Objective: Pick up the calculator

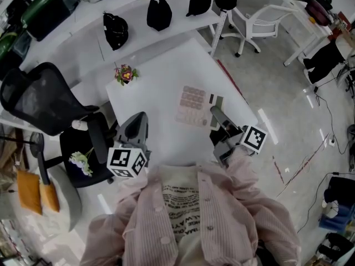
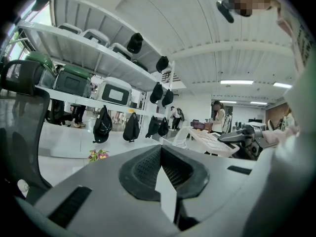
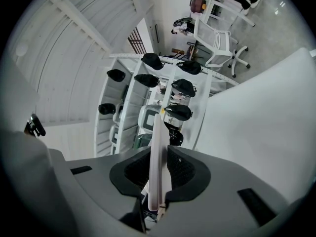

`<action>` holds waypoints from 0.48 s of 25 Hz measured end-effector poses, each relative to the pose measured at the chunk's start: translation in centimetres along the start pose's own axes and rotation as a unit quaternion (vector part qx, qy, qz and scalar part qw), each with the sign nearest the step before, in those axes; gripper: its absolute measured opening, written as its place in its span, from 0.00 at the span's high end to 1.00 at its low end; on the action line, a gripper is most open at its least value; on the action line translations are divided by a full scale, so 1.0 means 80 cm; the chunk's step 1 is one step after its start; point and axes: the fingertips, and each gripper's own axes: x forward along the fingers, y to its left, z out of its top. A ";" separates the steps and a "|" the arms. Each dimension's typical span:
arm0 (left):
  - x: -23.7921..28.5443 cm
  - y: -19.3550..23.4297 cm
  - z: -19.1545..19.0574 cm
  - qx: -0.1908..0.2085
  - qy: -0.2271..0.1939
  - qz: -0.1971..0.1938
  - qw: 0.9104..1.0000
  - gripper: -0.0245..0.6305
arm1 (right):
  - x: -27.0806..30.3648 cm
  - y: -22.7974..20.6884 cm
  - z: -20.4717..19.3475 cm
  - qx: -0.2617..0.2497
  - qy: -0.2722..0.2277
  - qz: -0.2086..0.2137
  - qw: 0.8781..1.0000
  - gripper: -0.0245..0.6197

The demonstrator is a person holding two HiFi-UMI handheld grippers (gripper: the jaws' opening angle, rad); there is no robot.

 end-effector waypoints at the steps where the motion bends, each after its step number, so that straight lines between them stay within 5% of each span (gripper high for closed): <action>1: 0.000 0.000 0.000 0.001 0.000 0.000 1.000 0.96 | 0.000 0.000 0.000 0.001 0.000 0.000 1.000 0.86; 12: 0.003 -0.007 -0.001 0.008 0.004 -0.010 1.000 0.96 | -0.005 -0.004 0.000 0.006 -0.007 -0.008 1.000 0.86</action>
